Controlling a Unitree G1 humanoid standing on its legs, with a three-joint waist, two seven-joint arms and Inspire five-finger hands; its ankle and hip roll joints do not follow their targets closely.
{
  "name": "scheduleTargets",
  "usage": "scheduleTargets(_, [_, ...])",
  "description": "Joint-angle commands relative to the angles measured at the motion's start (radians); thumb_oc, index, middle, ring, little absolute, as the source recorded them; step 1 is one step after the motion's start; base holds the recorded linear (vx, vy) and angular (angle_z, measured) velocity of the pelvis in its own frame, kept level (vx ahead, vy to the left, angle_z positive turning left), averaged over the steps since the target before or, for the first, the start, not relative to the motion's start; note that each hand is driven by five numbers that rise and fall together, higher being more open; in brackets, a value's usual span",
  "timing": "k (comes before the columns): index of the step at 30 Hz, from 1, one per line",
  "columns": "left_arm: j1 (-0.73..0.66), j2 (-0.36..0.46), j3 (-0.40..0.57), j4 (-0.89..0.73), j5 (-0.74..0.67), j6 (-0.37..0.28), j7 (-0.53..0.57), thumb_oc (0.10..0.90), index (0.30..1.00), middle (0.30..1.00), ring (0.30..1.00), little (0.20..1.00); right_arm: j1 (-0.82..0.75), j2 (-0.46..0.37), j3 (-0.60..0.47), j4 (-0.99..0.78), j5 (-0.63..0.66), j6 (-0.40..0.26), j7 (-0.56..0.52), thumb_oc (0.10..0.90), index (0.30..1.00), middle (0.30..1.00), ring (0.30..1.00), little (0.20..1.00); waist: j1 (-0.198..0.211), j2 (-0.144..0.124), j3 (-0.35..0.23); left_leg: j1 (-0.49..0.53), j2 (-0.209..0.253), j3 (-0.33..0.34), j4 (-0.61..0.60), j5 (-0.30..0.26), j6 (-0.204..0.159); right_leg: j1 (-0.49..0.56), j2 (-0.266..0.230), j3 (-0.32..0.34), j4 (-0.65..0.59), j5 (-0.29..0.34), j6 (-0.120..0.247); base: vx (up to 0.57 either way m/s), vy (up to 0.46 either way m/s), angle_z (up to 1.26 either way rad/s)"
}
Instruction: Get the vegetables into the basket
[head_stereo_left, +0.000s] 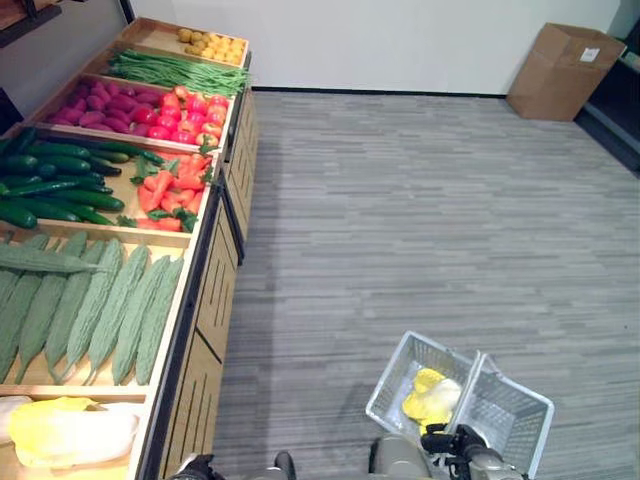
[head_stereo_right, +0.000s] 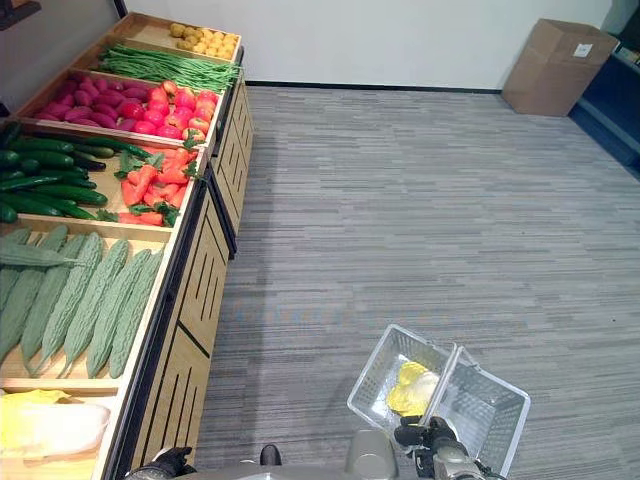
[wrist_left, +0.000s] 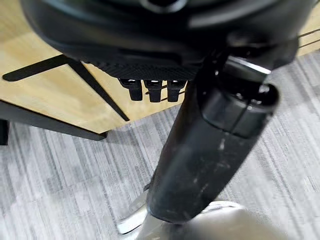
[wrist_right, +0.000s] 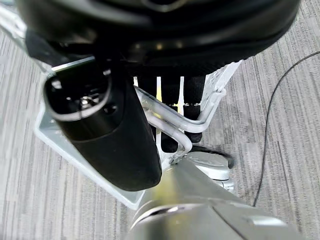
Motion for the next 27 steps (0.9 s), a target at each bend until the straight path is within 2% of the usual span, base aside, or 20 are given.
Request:
scheduleTargets(1, [-0.031,-0.061,0.036,0.025,-0.015,-0.022,-0.013,0.9,1.0,1.0,1.0,1.0,0.017,0.019,0.068,0.013,0.003,-0.001,0.004,0.4,0.3,0.3,0.3,0.3,-0.034,0.002,-0.018,0.088,-0.037,-0.102,0.01,-0.099,-0.034,-0.015,0.039,0.011,-0.195,0.22,0.03,0.25,-0.086,0.01])
scheduleTargets(3, [-0.035,-0.058,0.049,0.027,-0.011,-0.023,-0.004,0.9,1.0,1.0,1.0,1.0,0.018,0.026,0.077,0.004,-0.016,0.0,-0.001,0.4,0.3,0.3,0.3,0.3,-0.042,0.001,-0.015,0.119,-0.019,-0.106,0.008,-0.121,-0.049,-0.044,0.047,-0.045,-0.267,0.252,0.044,0.36,-0.132,0.09])
scheduleTargets(4, [-0.034,-0.051,0.069,0.028,-0.013,-0.023,-0.004,0.9,1.0,1.0,1.0,1.0,0.021,0.028,0.076,0.007,-0.023,0.005,0.002,0.4,0.3,0.3,0.3,0.3,-0.049,-0.007,-0.018,0.163,-0.007,-0.104,0.008,-0.15,-0.066,-0.068,0.038,-0.145,-0.284,0.265,0.047,0.43,-0.183,0.15])
scheduleTargets(6, [-0.03,-0.053,0.067,0.028,-0.013,-0.022,-0.008,0.9,1.0,1.0,1.0,1.0,0.025,0.027,0.078,0.01,-0.018,0.003,0.005,0.4,0.3,0.3,0.3,0.3,-0.055,-0.01,-0.027,0.184,0.003,-0.111,0.008,-0.166,-0.076,-0.046,0.042,-0.149,-0.284,0.264,0.031,0.36,-0.17,0.18])
scheduleTargets(7, [-0.03,-0.054,0.061,0.032,-0.004,-0.022,-0.009,0.9,1.0,1.0,1.0,1.0,0.027,0.024,0.081,0.015,-0.018,0.0,0.006,0.4,0.3,0.3,0.3,0.3,-0.063,-0.005,-0.036,0.196,0.019,-0.117,0.008,-0.157,-0.086,-0.037,0.058,-0.137,-0.282,0.255,0.018,0.42,-0.229,0.16])
scheduleTargets(8, [-0.029,-0.058,0.059,0.034,-0.005,-0.02,-0.007,0.9,1.0,1.0,1.0,1.0,0.031,0.017,0.087,0.014,-0.012,-0.004,0.008,0.4,0.3,0.3,0.3,0.3,-0.074,0.011,-0.047,0.201,0.061,-0.134,0.043,-0.146,-0.106,-0.02,0.084,-0.132,-0.273,0.246,-0.001,0.32,-0.183,0.2])
scheduleTargets(9, [-0.029,-0.058,0.059,0.034,-0.005,-0.02,-0.007,0.9,1.0,1.0,1.0,1.0,0.031,0.017,0.087,0.014,-0.012,-0.004,0.008,0.4,0.3,0.3,0.3,0.3,-0.074,0.011,-0.047,0.201,0.061,-0.134,0.043,-0.146,-0.106,-0.02,0.084,-0.132,-0.273,0.246,-0.001,0.48,-0.329,0.13])
scheduleTargets(10, [-0.03,-0.058,0.047,0.028,0.001,-0.015,-0.011,0.9,1.0,1.0,1.0,1.0,0.035,-0.004,0.115,0.005,-0.046,-0.006,0.015,0.4,0.3,0.3,0.3,0.3,-0.077,0.035,-0.05,0.173,0.098,-0.16,0.149,-0.063,-0.145,0.009,0.109,-0.165,-0.247,0.203,-0.038,0.36,-0.278,0.23])
scheduleTargets(13, [-0.036,-0.06,0.045,0.026,-0.002,-0.013,-0.007,0.9,1.0,1.0,1.0,1.0,0.031,-0.013,0.123,0.01,-0.04,-0.006,0.023,0.4,0.3,0.3,0.3,0.3,-0.076,0.053,-0.042,0.139,0.124,-0.177,0.264,0.048,-0.192,0.052,0.155,-0.173,-0.246,0.146,-0.081,0.31,-0.258,0.29])
scheduleTargets(14, [-0.035,-0.059,0.045,0.022,-0.004,-0.012,-0.011,0.9,1.0,1.0,1.0,1.0,0.033,-0.014,0.124,0.016,-0.039,-0.007,0.027,0.4,0.3,0.3,0.3,0.3,-0.078,0.047,-0.04,0.107,0.125,-0.185,0.331,0.118,-0.211,0.071,0.162,-0.17,-0.247,0.13,-0.098,0.23,-0.224,0.02])
scheduleTargets(16, [-0.038,-0.06,0.039,0.011,-0.01,-0.014,-0.008,0.9,1.0,1.0,1.0,1.0,0.036,-0.017,0.132,0.017,-0.042,-0.007,0.03,0.4,0.3,0.3,0.3,0.3,-0.065,0.025,-0.023,0.027,0.117,-0.18,0.468,0.191,-0.222,0.12,0.163,-0.159,-0.256,0.101,-0.121,0.22,-0.229,-0.03])
scheduleTargets(18, [-0.04,-0.061,0.035,0.006,-0.017,-0.01,-0.009,0.9,1.0,1.0,1.0,1.0,0.033,-0.023,0.138,0.023,-0.046,-0.004,0.034,0.4,0.3,0.3,0.3,0.3,-0.051,0.004,-0.007,-0.014,0.112,-0.152,0.544,0.19,-0.21,0.161,0.163,-0.152,-0.263,0.084,-0.133,0.22,-0.19,-0.08])
scheduleTargets(19, [-0.038,-0.063,0.035,0.007,-0.017,-0.012,-0.01,0.9,1.0,1.0,1.0,1.0,0.036,-0.024,0.137,0.025,-0.047,-0.002,0.035,0.4,0.3,0.3,0.3,0.3,-0.043,-0.002,-0.001,-0.038,0.11,-0.136,0.547,0.18,-0.2,0.179,0.16,-0.144,-0.264,0.075,-0.134,0.32,-0.152,-0.29])
scheduleTargets(20, [-0.036,-0.068,0.035,0.003,-0.022,-0.013,-0.008,0.9,1.0,1.0,1.0,1.0,0.04,-0.025,0.136,0.025,-0.05,0.003,0.04,0.4,0.3,0.3,0.3,0.3,-0.023,-0.01,0.003,-0.097,0.095,-0.112,0.515,0.137,-0.177,0.209,0.158,-0.129,-0.271,0.06,-0.13,0.25,-0.088,-0.31])
scheduleTargets(21, [-0.036,-0.068,0.035,0.003,-0.022,-0.013,-0.008,0.9,1.0,1.0,1.0,1.0,0.04,-0.025,0.136,0.025,-0.05,0.003,0.04,0.4,0.3,0.3,0.3,0.3,-0.023,-0.01,0.003,-0.097,0.095,-0.112,0.515,0.137,-0.177,0.209,0.158,-0.129,-0.271,0.06,-0.13,0.33,-0.072,-0.26])
scheduleTargets(23, [-0.035,-0.071,0.029,-0.005,-0.017,-0.014,-0.004,0.9,1.0,1.0,1.0,1.0,0.044,-0.025,0.142,0.025,-0.063,0.007,0.038,0.4,0.3,0.3,0.3,0.3,-0.001,-0.019,0.0,-0.196,0.089,-0.069,0.369,0.05,-0.139,0.244,0.152,-0.112,-0.28,0.035,-0.109,0.29,-0.001,-0.03])
scheduleTargets(24, [-0.033,-0.07,0.028,-0.005,-0.016,-0.015,-0.003,0.9,1.0,1.0,1.0,1.0,0.046,-0.026,0.144,0.026,-0.068,0.007,0.036,0.4,0.3,0.3,0.3,0.3,0.011,-0.016,0.0,-0.208,0.091,-0.069,0.307,0.041,-0.133,0.258,0.152,-0.105,-0.284,0.027,-0.102,0.18,0.036,0.05])
scheduleTargets(25, [-0.033,-0.071,0.027,-0.005,-0.016,-0.015,-0.003,0.9,1.0,1.0,1.0,1.0,0.046,-0.026,0.143,0.026,-0.068,0.007,0.036,0.4,0.3,0.3,0.3,0.3,0.013,-0.017,0.001,-0.203,0.09,-0.067,0.303,0.04,-0.133,0.261,0.151,-0.103,-0.285,0.026,-0.101,0.18,0.048,-0.05])
scheduleTargets(26, [-0.03,-0.072,0.026,-0.004,-0.014,-0.017,-0.001,0.9,1.0,1.0,1.0,1.0,0.049,-0.025,0.148,0.027,-0.076,0.006,0.033,0.4,0.3,0.3,0.3,0.3,0.026,-0.011,-0.002,-0.231,0.091,-0.079,0.208,0.067,-0.134,0.28,0.156,-0.095,-0.295,0.018,-0.094,0.29,0.066,-0.42])
scheduleTargets(27, [-0.029,-0.073,0.026,0.0,-0.016,-0.019,0.004,0.9,1.0,1.0,1.0,1.0,0.048,-0.026,0.152,0.03,-0.083,0.003,0.03,0.4,0.3,0.3,0.3,0.3,0.052,0.002,-0.002,-0.272,0.1,-0.116,0.095,0.149,-0.143,0.312,0.171,-0.079,-0.306,0.001,-0.088,0.38,0.082,-0.46])
